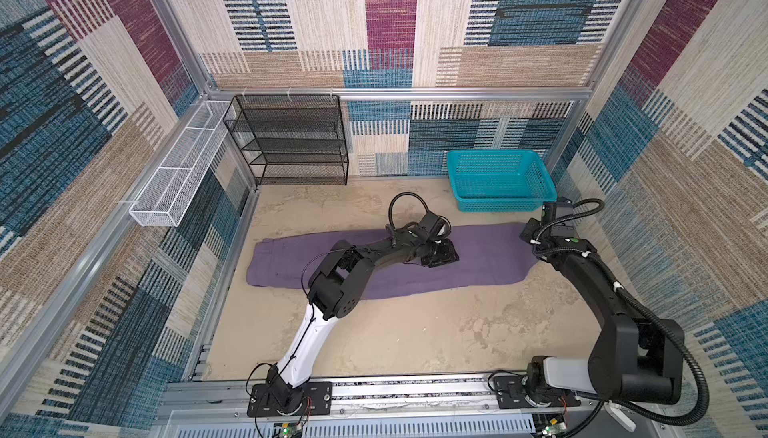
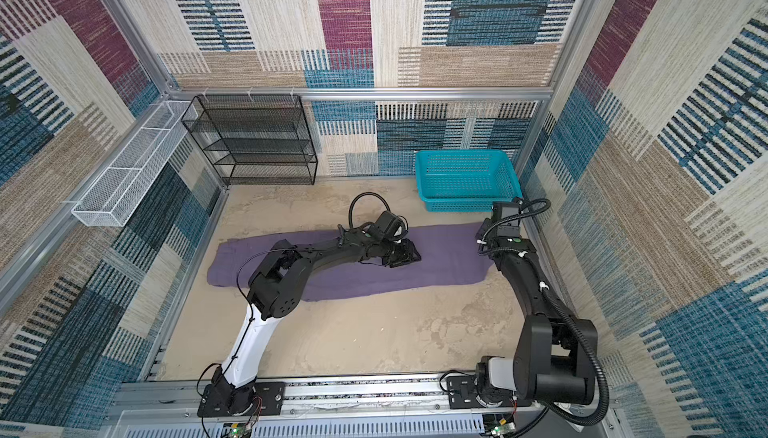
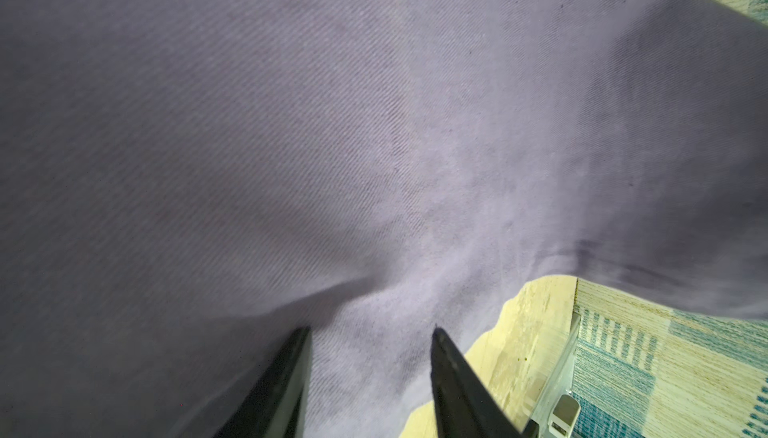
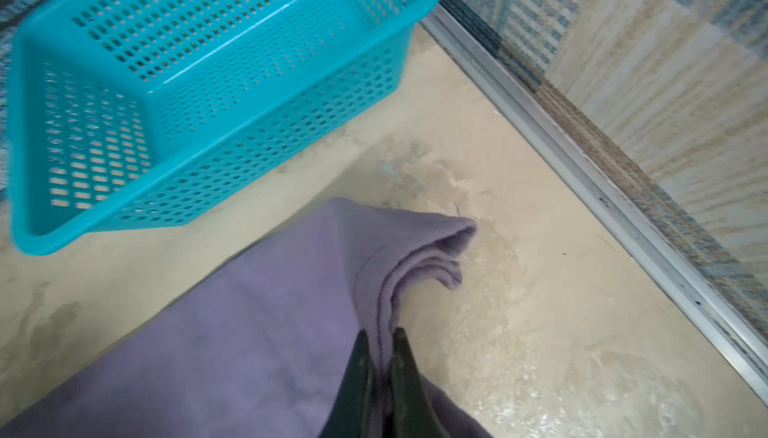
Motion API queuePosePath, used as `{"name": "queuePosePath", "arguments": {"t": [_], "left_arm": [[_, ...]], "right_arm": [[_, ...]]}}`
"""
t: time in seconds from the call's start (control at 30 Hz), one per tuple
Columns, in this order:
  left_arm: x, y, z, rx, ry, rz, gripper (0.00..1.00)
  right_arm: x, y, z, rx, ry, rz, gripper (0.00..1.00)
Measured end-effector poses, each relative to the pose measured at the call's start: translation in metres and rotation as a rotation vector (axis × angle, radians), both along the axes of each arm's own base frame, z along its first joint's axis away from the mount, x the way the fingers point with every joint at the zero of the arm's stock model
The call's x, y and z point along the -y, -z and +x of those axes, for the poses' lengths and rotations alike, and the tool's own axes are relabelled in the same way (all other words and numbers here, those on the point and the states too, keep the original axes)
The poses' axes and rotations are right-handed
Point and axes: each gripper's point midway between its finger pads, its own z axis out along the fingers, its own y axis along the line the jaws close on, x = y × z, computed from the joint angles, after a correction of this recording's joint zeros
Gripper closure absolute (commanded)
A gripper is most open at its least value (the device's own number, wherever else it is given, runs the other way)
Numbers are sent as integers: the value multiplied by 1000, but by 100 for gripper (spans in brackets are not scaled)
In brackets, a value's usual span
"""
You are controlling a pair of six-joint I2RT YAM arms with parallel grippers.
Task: Fold and stack the trousers
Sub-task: 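Fold the hem end over toward the left gripper with the right gripper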
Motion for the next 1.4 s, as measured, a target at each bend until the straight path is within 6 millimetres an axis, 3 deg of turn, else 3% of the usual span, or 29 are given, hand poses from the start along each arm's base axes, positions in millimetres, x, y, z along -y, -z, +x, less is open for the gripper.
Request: {"name": "queuePosePath", "arguments": {"t": [0.23,0.47,0.6,0.73,0.8,0.93,1.07,1.27,1.4], "left_arm": [[-6,-1,-6,-1,0,2,47],[-26,-5,-9,-20,-26,18,45],[-46,-15,-8,-46,-66,-11,45],[-65,-37,-1,-68,-117,-95,44],[-77,-47,1,-68,-142,-126,43],[-116,-61,5,-62,-217,-152,43],[-159,-62,4,-64,-307,-123,42],[-210,-39,-12,-118,-401,-43,42],[-236,-16,-21,-162,-453,12,42]], "right_arm": [[-65,11,14,-40,-118,40,100],[-125,6,35,-45,-220,15,100],[-145,2,45,-45,-247,-9,100],[-156,1,49,-51,-257,-37,100],[-164,-4,52,-45,-264,-54,100],[-198,-10,57,-39,-330,-103,100],[-230,-4,57,-56,-387,-134,100],[-263,16,40,-118,-473,-167,100],[-283,15,34,-125,-514,-176,100]]}}
